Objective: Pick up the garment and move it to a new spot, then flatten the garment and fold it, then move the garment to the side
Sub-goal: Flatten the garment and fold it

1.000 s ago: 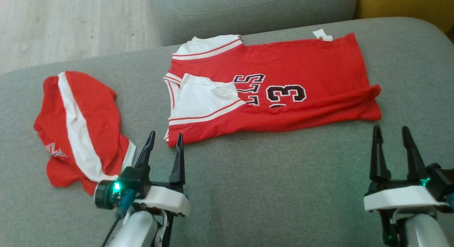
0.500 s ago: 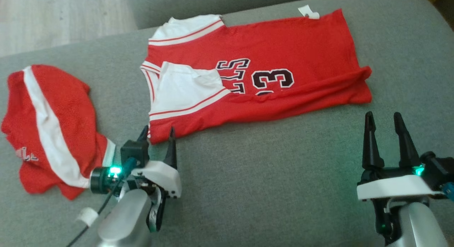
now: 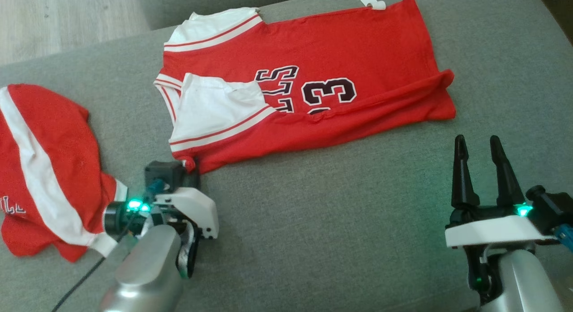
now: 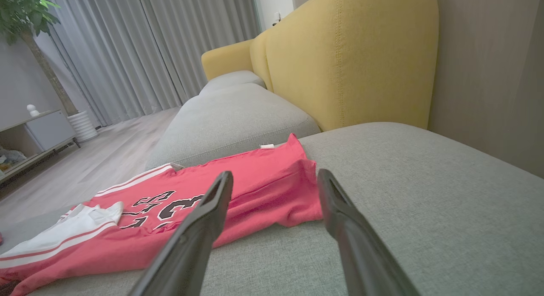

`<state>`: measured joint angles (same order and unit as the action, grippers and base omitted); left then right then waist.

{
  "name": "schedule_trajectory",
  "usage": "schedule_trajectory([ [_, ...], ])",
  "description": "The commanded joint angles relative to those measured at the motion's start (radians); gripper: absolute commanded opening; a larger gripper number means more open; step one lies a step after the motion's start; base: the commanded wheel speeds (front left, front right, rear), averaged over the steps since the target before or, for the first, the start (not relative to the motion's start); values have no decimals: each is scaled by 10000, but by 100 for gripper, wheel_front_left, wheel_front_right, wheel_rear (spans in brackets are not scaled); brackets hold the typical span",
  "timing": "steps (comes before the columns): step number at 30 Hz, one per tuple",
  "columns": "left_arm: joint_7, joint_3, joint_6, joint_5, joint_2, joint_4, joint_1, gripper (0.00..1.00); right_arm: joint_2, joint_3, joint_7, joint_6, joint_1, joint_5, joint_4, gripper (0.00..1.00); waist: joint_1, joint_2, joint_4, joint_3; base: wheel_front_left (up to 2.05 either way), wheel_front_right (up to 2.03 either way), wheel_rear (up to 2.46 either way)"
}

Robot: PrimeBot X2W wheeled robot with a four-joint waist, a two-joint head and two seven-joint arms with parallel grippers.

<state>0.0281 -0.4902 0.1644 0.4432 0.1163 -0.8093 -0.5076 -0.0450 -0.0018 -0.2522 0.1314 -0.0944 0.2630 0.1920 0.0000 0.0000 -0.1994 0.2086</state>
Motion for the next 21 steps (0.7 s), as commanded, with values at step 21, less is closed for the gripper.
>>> schedule_trajectory([
  [21,2200,-126,-539,-155,-214,2516,-434,0,-53,-3209,3279,-7,-3990,-2000,4298,100,0,0,863,56,0,0,0],
])
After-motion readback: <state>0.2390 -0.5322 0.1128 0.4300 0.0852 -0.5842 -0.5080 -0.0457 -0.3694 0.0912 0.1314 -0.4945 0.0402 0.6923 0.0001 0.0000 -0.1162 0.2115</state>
